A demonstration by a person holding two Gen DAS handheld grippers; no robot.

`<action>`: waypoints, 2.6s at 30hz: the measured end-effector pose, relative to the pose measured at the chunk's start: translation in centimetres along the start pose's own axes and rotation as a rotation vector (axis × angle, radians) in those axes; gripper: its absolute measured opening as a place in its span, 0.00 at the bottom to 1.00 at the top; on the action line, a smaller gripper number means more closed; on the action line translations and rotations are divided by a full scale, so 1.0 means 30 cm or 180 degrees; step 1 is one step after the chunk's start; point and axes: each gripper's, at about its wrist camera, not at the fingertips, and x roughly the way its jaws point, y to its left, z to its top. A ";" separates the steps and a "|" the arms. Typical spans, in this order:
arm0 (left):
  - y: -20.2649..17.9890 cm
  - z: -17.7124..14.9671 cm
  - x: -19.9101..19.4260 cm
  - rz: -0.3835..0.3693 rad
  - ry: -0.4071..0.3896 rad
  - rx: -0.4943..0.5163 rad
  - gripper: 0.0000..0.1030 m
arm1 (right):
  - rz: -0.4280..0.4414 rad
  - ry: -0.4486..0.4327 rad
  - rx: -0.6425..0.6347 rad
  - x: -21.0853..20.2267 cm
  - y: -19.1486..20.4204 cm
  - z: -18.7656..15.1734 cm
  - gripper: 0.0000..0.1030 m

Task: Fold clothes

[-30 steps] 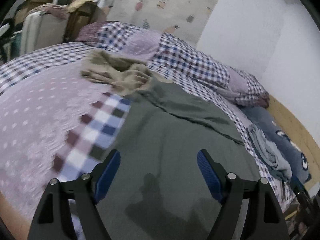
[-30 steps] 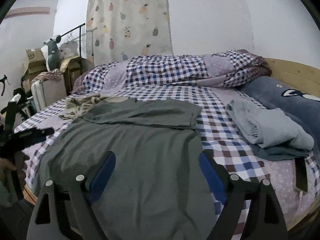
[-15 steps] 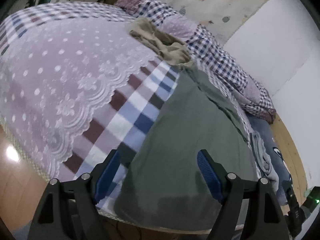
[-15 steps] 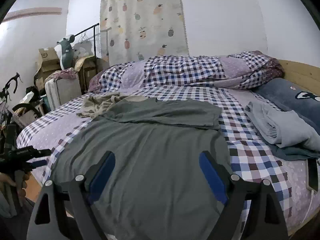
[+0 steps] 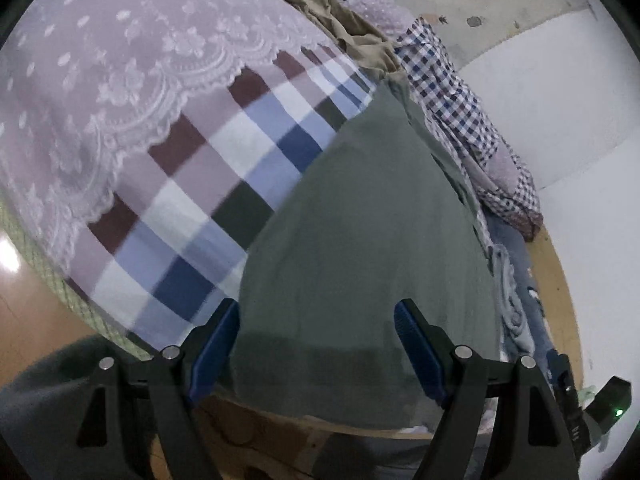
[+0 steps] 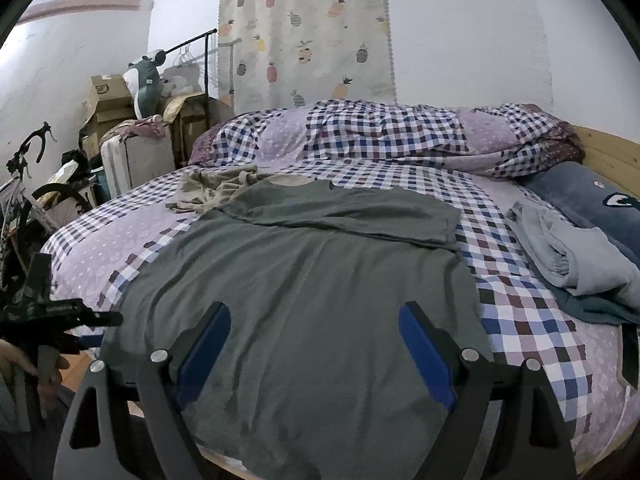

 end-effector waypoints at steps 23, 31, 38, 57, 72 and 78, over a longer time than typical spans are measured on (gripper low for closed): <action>0.046 -0.092 -0.029 -0.0233 -0.0054 -0.0766 0.80 | 0.0512 0.0082 -0.1505 0.066 0.421 -0.166 0.86; 0.042 -0.090 -0.098 -0.0651 -0.0314 -0.0803 0.79 | 0.0504 0.0114 -0.1524 0.074 0.427 -0.174 0.86; 0.033 -0.079 -0.110 -0.0608 -0.0392 -0.0911 0.57 | 0.0536 0.0119 -0.1653 0.085 0.462 -0.193 0.86; 0.087 -0.118 -0.200 -0.0456 -0.0460 -0.0870 0.04 | 0.0806 -0.0053 -0.2733 0.139 0.752 -0.382 0.86; 0.029 -0.108 -0.268 -0.0676 -0.0591 -0.0626 0.03 | 0.0572 -0.0349 -0.2806 0.257 0.839 -0.375 0.77; 0.053 -0.110 -0.260 -0.0494 -0.0567 -0.0758 0.03 | 0.0480 -0.0163 -0.2799 0.332 0.835 -0.365 0.17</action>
